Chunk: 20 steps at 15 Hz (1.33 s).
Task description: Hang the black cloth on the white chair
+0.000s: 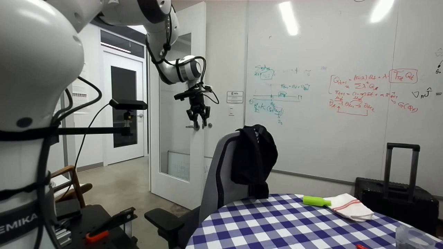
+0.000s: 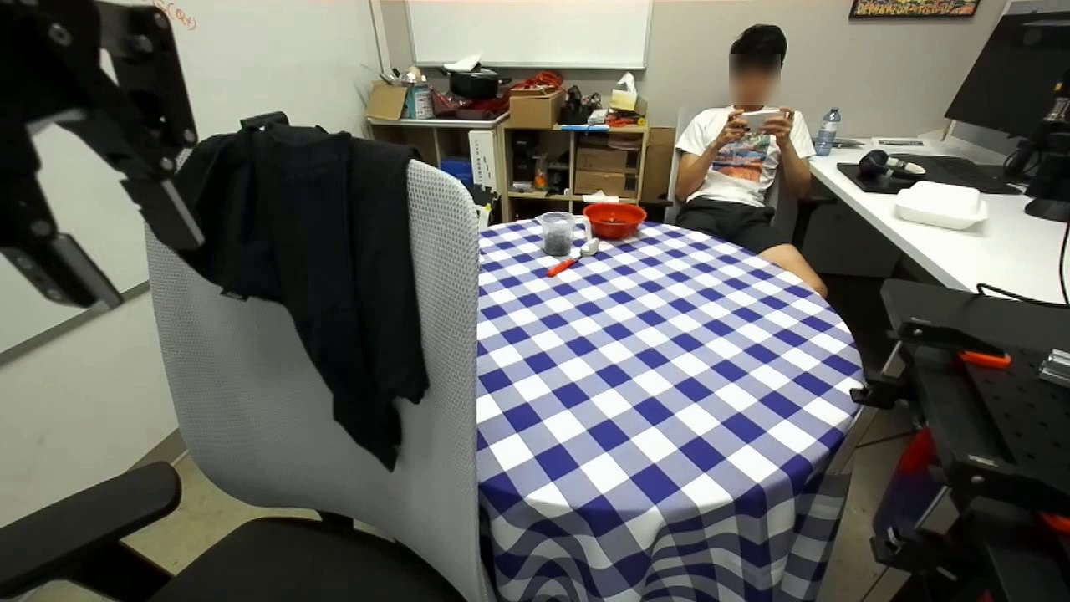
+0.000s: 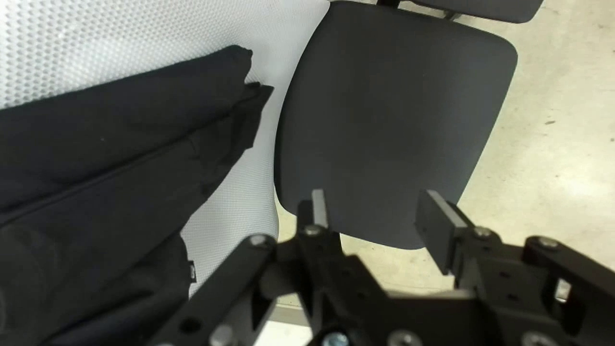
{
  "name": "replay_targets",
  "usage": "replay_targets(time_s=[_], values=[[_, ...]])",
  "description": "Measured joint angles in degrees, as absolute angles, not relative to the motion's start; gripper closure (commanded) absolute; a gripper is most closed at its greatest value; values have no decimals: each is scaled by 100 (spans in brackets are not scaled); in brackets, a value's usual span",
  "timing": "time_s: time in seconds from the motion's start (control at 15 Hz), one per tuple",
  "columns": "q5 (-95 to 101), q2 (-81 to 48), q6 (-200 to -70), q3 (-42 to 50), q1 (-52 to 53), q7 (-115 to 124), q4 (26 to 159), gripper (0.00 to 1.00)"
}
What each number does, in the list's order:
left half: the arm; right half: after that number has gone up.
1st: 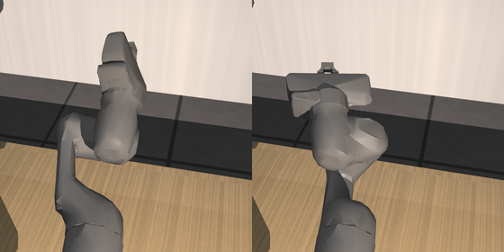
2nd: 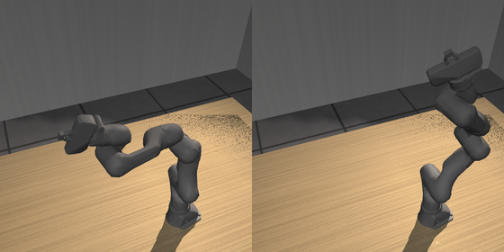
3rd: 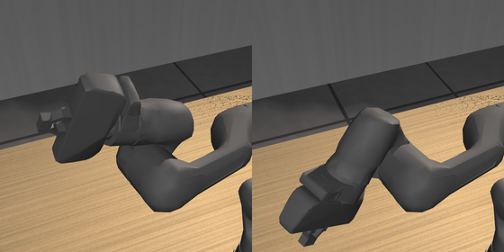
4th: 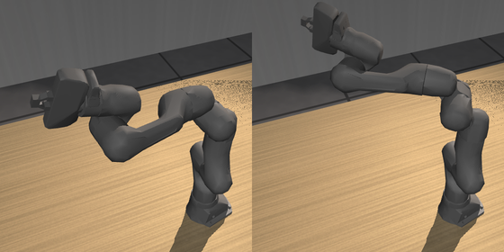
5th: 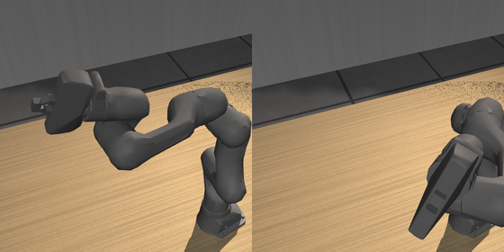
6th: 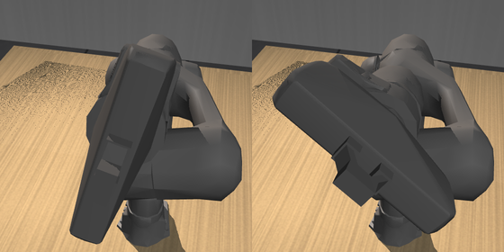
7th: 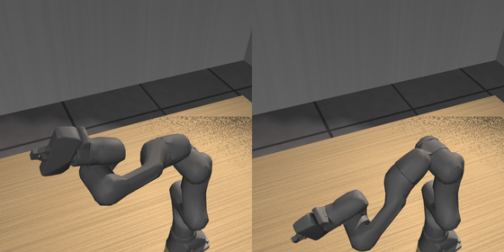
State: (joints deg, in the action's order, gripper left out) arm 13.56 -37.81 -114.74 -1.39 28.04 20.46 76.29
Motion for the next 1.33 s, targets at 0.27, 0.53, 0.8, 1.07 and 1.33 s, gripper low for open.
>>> replay_targets(time_s=[0.27, 0.53, 0.8, 1.07, 1.33], values=[[1356, -3758, -11474, -155, 2705, 1961, 7631, 0], [1355, -3648, -11474, -124, 2367, 1889, 7579, 0], [1320, -3438, -11474, -32, 1724, 1777, 7606, 0], [1243, -3098, -11547, 82, 1019, 1610, 7892, 0], [931, -2567, -11979, 231, 338, 1468, 8711, 0]])
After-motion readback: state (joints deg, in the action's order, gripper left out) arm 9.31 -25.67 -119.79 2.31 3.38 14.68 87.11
